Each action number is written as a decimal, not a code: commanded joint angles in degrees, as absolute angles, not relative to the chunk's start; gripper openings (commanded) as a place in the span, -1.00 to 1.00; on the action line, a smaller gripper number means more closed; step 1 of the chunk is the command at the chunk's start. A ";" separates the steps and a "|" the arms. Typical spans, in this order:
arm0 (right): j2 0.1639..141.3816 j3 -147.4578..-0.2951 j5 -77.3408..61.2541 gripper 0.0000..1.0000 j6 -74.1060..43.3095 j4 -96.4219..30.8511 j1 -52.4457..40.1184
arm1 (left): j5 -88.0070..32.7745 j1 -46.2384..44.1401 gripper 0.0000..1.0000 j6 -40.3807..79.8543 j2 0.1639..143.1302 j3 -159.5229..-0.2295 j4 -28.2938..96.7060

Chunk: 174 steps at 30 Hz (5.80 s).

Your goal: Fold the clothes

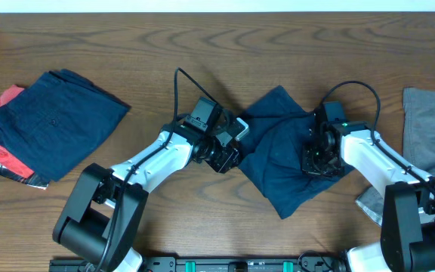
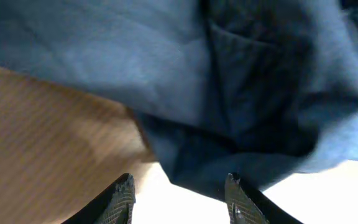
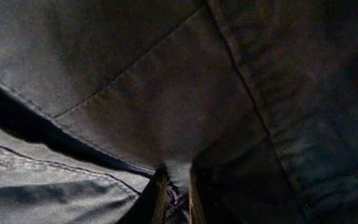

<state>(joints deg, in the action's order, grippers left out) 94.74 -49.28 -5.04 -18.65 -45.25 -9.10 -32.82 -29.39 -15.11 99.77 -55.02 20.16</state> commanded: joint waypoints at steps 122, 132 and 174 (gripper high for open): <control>95.70 -46.33 4.32 -0.77 -22.65 -51.64 -7.09 | -24.80 -24.18 -0.69 -7.62 107.92 -53.39 -14.20; 95.44 -46.50 0.62 -0.91 -21.15 -51.83 -7.14 | -28.88 -23.11 -0.31 -3.77 105.25 -53.41 -13.30; 111.39 -66.19 -28.08 -0.26 -1.69 -36.99 -14.96 | -32.34 -22.31 0.88 -3.77 89.67 -53.39 10.83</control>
<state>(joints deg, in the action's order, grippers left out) 109.80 -67.13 -11.31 -8.62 -33.74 -10.59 -31.77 -22.92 -3.38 90.67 -53.15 10.24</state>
